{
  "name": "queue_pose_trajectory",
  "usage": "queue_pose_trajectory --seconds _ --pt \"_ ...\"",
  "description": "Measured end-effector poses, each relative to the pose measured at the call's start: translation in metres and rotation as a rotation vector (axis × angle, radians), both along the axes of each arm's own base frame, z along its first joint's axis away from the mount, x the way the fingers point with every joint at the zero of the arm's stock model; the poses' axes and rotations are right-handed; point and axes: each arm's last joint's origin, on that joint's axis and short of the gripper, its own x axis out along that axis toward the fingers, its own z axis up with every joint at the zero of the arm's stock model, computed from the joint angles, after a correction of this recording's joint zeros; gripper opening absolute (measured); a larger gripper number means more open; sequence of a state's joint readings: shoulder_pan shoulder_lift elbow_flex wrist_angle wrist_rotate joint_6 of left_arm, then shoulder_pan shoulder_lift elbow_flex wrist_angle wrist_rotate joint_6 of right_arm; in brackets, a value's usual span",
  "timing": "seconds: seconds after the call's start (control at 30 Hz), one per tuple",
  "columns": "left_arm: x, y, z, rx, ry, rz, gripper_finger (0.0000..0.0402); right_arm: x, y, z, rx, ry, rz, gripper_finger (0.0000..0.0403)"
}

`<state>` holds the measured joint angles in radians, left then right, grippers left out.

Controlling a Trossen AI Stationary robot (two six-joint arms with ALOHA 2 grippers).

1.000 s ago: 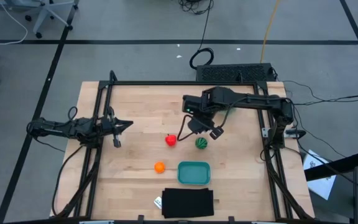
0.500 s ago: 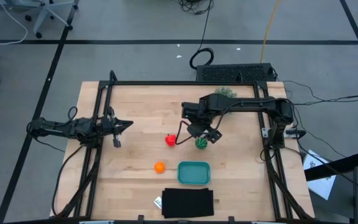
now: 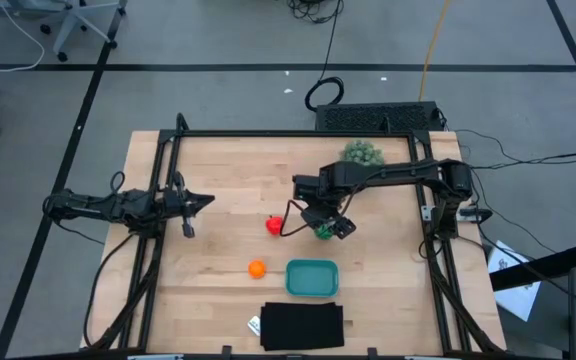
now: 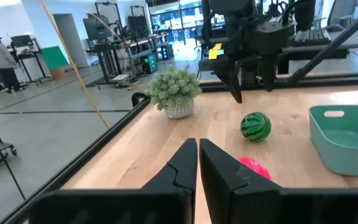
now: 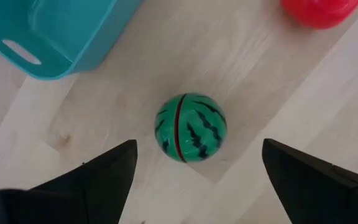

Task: Pick and placing Produce into tupperware
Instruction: Put the watermelon toy into the green bin

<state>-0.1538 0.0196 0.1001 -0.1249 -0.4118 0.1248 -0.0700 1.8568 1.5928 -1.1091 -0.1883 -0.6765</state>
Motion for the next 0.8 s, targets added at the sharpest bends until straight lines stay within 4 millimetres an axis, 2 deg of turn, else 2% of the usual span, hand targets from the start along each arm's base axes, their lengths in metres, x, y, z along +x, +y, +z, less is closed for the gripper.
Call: queue_pose_trajectory --seconds 0.8 --pt "0.0 0.0 -0.001 0.002 0.007 -0.001 0.0024 -0.007 0.001 -0.041 -0.001 -0.003 0.024 0.0338"
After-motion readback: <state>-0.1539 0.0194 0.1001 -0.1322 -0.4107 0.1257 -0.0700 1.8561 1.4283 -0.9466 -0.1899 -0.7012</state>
